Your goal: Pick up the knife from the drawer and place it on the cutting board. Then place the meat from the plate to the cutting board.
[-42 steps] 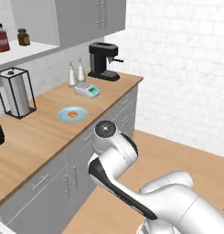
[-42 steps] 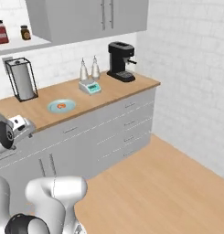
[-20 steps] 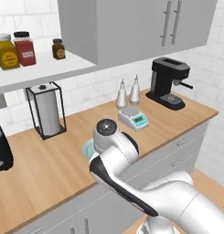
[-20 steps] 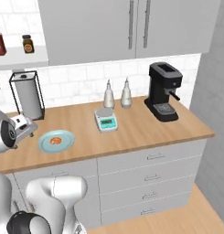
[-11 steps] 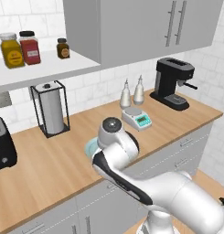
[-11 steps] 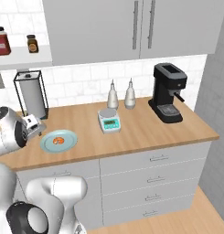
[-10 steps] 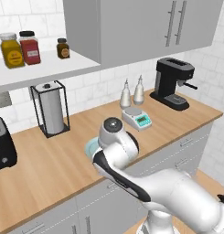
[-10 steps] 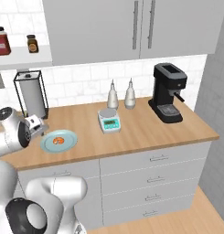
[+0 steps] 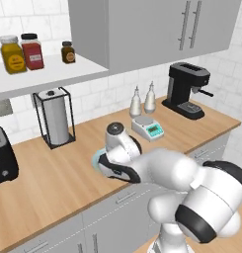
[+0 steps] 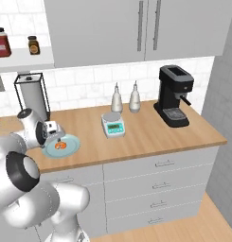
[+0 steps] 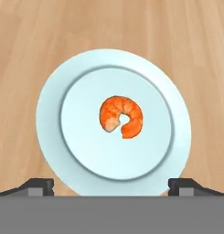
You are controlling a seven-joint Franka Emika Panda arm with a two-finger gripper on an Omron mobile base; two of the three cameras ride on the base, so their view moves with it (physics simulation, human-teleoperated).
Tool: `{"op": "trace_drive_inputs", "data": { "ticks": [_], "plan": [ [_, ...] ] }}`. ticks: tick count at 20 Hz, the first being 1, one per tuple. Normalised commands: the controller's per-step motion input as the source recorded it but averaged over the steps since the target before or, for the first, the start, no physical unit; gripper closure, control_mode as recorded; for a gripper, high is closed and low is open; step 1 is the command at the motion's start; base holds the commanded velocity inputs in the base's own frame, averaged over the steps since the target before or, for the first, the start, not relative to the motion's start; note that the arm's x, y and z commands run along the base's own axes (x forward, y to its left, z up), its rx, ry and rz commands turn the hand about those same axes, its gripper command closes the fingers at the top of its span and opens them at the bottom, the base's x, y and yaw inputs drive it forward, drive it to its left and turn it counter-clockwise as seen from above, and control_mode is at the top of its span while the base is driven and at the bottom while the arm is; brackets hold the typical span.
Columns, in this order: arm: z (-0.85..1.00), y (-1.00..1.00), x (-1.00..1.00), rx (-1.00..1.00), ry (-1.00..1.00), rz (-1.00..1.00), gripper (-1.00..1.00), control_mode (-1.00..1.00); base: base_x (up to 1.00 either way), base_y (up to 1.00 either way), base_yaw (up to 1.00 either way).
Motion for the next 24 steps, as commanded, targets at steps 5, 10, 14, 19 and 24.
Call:
{"op": "trace_drive_inputs", "data": {
  "ticks": [5,10,14,19,24],
  "plan": [
    [-0.16,-0.06,0.09,0.09,0.01,-0.11,-1.00,-1.00,0.00,0.00,0.00],
    [-0.26,-0.04,0.00,0.04,0.00,-0.05,-1.00,-1.00,0.00,0.00,0.00],
    [-0.27,-0.11,0.06,0.08,0.00,-0.10,-1.00,-1.00,0.00,0.00,0.00],
    [-0.27,-0.09,0.32,0.06,0.00,-0.02,-1.00,-1.00,0.00,0.00,0.00],
    [-0.26,0.00,0.36,0.03,0.00,0.00,-1.00,-1.00,0.00,0.00,0.00]
  ]
}}
